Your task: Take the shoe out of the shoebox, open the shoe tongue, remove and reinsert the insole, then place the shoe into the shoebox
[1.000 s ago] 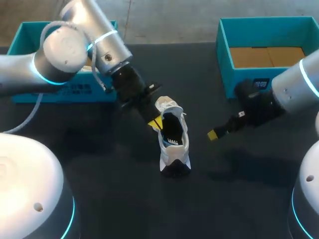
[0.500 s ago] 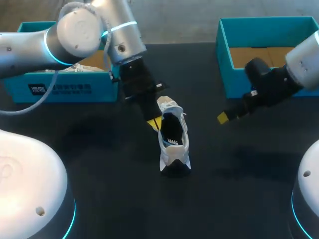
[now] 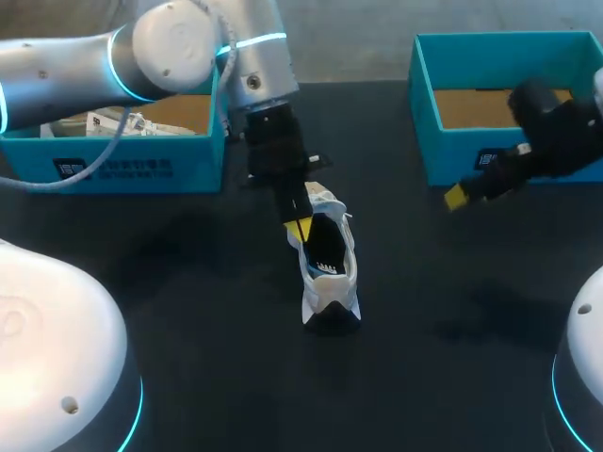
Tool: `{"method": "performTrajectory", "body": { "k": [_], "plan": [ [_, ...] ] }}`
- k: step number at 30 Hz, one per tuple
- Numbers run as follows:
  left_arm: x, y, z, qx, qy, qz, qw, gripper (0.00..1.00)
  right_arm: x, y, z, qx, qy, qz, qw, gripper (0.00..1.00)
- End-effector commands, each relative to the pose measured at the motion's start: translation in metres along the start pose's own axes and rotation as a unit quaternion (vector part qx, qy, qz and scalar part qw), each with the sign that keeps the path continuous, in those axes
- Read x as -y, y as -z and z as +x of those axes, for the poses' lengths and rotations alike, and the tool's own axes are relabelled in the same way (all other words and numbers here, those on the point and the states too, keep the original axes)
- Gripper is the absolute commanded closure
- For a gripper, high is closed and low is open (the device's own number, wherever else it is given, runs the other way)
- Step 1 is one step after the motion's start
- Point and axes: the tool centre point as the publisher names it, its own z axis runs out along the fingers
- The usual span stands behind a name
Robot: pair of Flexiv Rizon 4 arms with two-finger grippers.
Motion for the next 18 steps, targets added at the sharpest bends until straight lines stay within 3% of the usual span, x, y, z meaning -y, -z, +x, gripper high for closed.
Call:
{"method": "performTrajectory", "body": {
  "k": [1,18],
  "plan": [
    [-0.0017,0.0032,-0.0056,-0.01,-0.003,-0.003,1.0,1.0,0.0084,0.0281,0.0113,0.015,-0.006,-0.008,1.0,0.0],
    [-0.0026,0.0039,-0.0066,-0.008,-0.004,-0.005,1.0,1.0,0.0084,0.0281,0.0113,0.015,-0.006,-0.008,1.0,0.0]
  ]
}}
